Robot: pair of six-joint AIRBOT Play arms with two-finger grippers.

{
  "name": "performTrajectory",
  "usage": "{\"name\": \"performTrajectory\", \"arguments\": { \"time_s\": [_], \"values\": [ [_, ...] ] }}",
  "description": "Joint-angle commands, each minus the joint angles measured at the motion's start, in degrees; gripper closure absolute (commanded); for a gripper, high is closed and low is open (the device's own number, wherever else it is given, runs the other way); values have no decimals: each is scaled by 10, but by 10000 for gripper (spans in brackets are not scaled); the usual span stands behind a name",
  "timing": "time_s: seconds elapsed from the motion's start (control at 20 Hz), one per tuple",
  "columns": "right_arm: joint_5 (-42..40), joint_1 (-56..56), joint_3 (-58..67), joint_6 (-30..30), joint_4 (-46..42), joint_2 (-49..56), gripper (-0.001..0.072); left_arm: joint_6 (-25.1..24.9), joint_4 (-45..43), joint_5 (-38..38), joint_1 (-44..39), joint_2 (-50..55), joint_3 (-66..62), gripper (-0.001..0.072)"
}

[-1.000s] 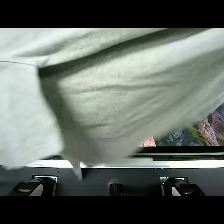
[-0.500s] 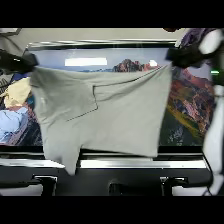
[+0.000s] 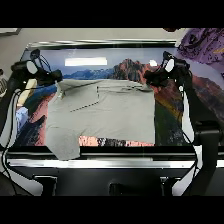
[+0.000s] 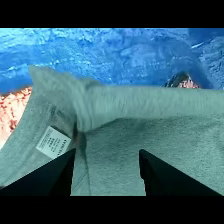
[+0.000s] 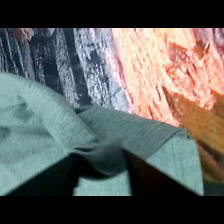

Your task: Fold the clothes and pants, and hang the long-sleeved shirts on hangers.

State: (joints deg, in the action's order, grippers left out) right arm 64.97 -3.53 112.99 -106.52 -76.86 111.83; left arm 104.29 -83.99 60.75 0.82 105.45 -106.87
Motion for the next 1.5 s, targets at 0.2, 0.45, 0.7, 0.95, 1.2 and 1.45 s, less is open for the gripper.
{"name": "performTrajectory", "arguments": {
  "time_s": [0.2, 0.45, 0.7, 0.95, 1.2, 1.45],
  "values": [
    [157, 85, -10, 161, 79, -119, 261, -115, 11, 232, 133, -93, -37, 244],
    [169, 225, -266, 281, 185, -273, 246, -130, 103, 236, 246, -210, 123, 245],
    [128, 261, -615, 341, 192, -384, 224, -130, 110, 192, 273, -285, 331, 247],
    [71, 261, -757, 417, 261, -386, 224, -131, 109, 186, 270, -283, 386, 246],
    [51, 261, -808, 440, 277, -375, 222, -130, 109, 175, 269, -283, 387, 247],
    [37, 261, -813, 464, 349, -336, 232, -130, 109, 174, 270, -283, 387, 247]
  ]
}}
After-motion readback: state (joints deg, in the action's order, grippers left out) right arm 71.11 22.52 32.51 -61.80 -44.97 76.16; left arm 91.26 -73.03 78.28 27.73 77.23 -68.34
